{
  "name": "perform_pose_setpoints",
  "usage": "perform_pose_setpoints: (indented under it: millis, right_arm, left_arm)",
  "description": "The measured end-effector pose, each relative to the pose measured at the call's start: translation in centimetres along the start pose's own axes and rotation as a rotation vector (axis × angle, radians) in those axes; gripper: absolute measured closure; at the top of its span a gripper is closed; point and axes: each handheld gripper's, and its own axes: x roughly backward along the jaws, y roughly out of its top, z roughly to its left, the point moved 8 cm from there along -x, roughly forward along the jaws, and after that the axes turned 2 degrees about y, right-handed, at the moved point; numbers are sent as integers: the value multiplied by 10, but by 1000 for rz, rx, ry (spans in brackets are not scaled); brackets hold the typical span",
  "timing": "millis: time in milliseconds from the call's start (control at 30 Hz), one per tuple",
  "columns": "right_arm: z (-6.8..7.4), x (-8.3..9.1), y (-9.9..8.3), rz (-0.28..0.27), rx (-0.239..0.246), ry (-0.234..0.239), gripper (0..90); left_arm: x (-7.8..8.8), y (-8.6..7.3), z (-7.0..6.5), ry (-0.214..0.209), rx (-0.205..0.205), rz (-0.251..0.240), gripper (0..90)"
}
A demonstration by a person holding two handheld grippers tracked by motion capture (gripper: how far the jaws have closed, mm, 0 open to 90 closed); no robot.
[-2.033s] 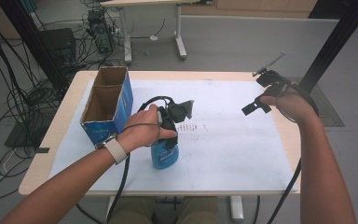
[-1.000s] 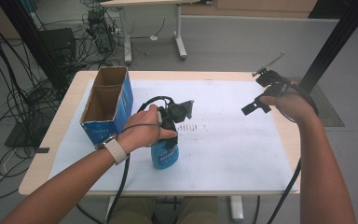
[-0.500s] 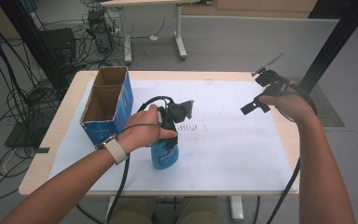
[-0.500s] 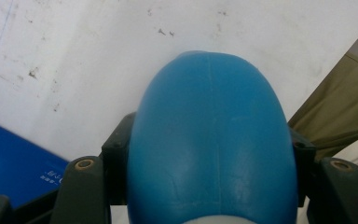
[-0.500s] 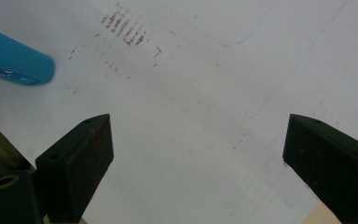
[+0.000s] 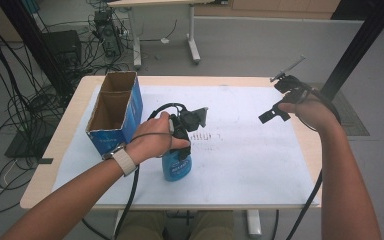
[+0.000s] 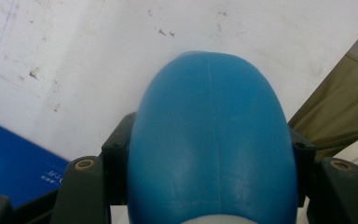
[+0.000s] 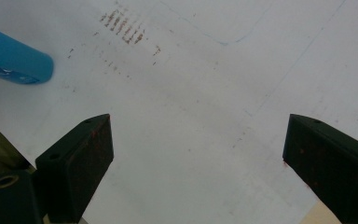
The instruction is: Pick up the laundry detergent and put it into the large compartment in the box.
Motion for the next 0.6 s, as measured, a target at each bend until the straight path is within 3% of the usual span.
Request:
perform_pose_setpoints:
  millis: [600]
  right_arm:
    - [1, 3, -2, -4, -2, -3, 83]
  left_arm:
    - [1, -1, -1, 3, 9, -3, 386]
